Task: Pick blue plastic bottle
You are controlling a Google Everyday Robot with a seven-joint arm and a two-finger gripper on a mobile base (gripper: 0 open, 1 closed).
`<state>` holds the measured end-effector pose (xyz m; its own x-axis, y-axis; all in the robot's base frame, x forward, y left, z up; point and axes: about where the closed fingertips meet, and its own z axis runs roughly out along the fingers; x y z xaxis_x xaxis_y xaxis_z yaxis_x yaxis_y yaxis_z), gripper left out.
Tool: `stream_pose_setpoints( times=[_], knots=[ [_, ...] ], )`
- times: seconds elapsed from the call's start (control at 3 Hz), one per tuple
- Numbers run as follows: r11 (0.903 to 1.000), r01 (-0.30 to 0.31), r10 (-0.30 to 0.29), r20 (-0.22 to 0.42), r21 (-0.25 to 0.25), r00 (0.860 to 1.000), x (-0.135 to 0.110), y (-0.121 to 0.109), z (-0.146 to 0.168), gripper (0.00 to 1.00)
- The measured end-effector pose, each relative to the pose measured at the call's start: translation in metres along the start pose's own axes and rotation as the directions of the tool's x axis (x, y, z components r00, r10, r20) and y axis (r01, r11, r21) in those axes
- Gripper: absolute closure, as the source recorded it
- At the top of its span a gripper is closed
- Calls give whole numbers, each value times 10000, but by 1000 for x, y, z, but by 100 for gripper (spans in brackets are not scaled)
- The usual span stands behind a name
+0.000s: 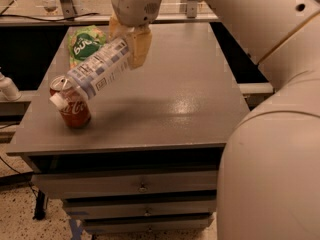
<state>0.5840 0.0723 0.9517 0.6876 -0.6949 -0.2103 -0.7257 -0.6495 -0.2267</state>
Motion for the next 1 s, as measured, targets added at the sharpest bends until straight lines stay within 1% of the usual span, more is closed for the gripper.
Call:
stream_pose_setpoints(
  times=[0.33, 0.67, 1.0],
  knots=[
    [9990, 146, -135, -266, 415, 9996, 3, -8, -22, 100],
    [9860, 260, -172, -545, 1645, 9984, 45, -7, -68, 100],
    [9813, 284, -179, -567, 1902, 9982, 45, -15, -67, 100]
  ],
)
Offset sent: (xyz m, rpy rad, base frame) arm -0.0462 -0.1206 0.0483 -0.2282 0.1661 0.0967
